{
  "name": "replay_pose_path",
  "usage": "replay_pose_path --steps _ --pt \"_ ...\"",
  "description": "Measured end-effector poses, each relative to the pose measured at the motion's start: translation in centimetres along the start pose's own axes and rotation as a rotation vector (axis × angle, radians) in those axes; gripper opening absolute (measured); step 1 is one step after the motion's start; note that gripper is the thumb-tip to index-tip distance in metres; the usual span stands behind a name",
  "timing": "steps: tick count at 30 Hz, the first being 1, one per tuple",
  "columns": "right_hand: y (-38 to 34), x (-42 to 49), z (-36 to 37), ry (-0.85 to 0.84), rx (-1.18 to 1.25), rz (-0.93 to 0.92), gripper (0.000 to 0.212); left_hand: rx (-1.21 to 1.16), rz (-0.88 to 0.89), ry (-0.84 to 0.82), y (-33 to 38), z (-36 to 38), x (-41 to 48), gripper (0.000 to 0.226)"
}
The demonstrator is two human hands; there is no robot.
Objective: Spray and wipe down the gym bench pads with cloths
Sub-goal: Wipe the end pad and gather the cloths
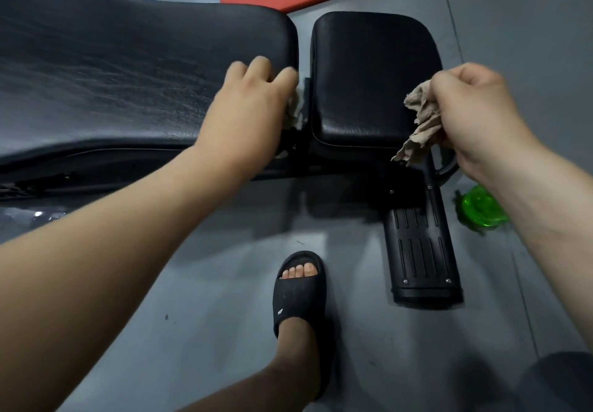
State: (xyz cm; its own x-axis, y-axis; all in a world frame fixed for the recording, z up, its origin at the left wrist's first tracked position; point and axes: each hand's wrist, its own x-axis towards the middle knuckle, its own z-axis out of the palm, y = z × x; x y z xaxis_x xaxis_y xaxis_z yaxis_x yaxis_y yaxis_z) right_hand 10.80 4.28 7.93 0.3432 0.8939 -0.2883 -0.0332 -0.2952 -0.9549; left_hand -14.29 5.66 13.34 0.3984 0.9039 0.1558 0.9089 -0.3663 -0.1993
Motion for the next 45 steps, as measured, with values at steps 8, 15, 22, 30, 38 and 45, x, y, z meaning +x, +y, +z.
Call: replay_pose_path --steps 8,15,22,30,38,45 --pt "-0.2 -0.2 1.4 0.04 -0.121 -0.072 0.008 -0.037 -0.05 -0.051 -2.9 1.1 3.1 0.035" --pt "-0.9 -1.0 3.8 0.03 -0.372 -0.194 0.028 -0.015 0.135 0.018 -1.8 1.3 -2.6 0.056" --pt "-0.5 -0.5 4.2 0.08 -0.455 -0.285 0.015 0.004 0.151 0.005 -2.7 3.6 2.4 0.047" --pt "-0.2 0.1 3.0 0.005 -0.352 -0.217 0.019 0.063 0.015 -0.211 -6.5 3.1 13.5 0.032" --pt "-0.5 -0.2 1.5 0.026 -0.277 -0.2 0.012 -0.19 0.143 -0.056 -3.7 3.0 11.2 0.036" --pt "-0.4 -0.5 0.3 0.045 -0.263 -0.197 0.012 -0.028 0.204 -0.2 -1.1 2.9 9.5 0.013"
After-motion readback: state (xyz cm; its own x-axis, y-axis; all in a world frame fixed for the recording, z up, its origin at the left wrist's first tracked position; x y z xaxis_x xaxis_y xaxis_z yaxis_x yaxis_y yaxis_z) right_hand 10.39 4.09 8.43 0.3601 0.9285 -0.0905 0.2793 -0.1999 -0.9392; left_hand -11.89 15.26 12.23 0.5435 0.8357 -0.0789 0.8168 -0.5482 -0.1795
